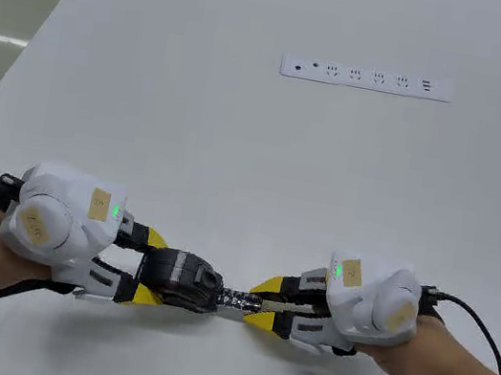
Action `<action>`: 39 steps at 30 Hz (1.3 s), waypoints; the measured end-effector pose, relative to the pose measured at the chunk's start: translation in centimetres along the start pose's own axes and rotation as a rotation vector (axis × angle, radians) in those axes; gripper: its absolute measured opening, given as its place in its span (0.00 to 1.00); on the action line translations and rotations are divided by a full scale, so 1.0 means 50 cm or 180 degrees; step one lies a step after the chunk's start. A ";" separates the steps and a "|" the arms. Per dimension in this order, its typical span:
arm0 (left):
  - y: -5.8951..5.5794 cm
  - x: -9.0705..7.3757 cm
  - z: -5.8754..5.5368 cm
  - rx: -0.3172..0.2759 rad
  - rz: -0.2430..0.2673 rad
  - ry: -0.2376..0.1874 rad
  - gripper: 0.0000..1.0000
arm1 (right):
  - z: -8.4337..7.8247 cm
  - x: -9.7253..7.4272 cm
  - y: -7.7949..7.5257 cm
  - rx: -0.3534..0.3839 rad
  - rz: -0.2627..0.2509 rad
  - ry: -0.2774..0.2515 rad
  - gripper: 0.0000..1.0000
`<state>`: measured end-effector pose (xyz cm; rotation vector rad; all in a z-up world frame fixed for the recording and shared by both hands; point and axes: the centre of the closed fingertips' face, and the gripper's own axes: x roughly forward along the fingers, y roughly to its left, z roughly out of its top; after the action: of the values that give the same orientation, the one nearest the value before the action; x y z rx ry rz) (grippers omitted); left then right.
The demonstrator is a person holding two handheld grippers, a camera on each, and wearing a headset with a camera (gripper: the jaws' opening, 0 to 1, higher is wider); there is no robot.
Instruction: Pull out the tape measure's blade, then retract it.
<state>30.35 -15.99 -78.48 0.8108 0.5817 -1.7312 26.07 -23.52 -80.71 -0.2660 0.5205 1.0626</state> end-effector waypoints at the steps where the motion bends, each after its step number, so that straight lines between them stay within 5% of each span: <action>1: 0.000 0.000 0.000 0.0001 0.0000 0.0001 0.28 | -0.001 -0.004 0.000 0.0000 0.0001 0.0005 0.12; 39: 0.001 0.004 0.002 -0.0067 0.0024 -0.0001 0.28 | -0.079 -0.146 -0.018 -0.0038 -0.0008 0.0463 0.12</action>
<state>30.35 -16.20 -78.59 0.7969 0.5951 -1.7158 22.97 -31.27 -80.28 -0.3563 0.6443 1.0491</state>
